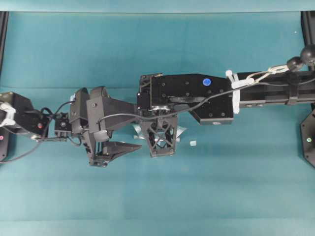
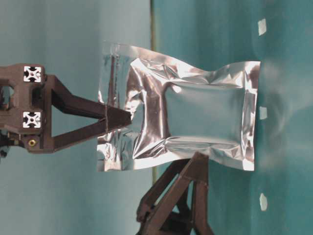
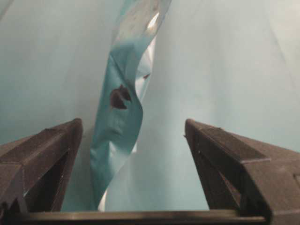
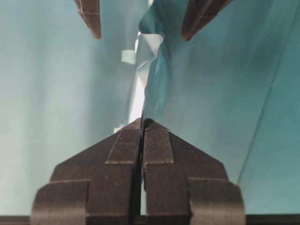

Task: Hand over the silver zip bag and make it stand upright.
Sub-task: 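Move the open left gripper to the bag's lower edge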

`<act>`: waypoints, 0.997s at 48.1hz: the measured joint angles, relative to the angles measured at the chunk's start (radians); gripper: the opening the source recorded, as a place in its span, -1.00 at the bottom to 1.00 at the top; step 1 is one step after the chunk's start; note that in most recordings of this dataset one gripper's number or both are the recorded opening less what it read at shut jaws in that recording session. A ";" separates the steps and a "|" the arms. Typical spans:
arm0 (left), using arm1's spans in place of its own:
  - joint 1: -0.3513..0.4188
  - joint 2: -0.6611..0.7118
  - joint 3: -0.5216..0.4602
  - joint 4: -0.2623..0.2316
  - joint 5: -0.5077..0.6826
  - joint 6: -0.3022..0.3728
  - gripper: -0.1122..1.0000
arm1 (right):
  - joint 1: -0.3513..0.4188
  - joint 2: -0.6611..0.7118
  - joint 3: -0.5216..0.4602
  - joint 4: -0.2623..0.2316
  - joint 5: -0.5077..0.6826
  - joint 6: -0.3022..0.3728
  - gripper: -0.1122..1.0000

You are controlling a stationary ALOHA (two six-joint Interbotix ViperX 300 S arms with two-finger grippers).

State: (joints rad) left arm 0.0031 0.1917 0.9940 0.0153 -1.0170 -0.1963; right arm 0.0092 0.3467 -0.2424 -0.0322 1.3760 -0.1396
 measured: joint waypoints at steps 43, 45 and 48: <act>0.020 0.137 -0.114 0.000 -0.029 0.048 0.89 | 0.000 0.000 0.012 0.003 0.005 -0.002 -0.81; 0.020 0.144 -0.123 0.000 -0.029 0.048 0.89 | -0.002 0.000 0.011 0.003 0.005 0.000 -0.81; 0.020 0.155 -0.135 0.000 -0.029 0.051 0.89 | -0.002 0.000 0.012 0.003 0.005 0.000 -0.81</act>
State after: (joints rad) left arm 0.0230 0.3467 0.8590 0.0153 -1.0462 -0.1457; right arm 0.0077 0.3467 -0.2301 -0.0291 1.3806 -0.1396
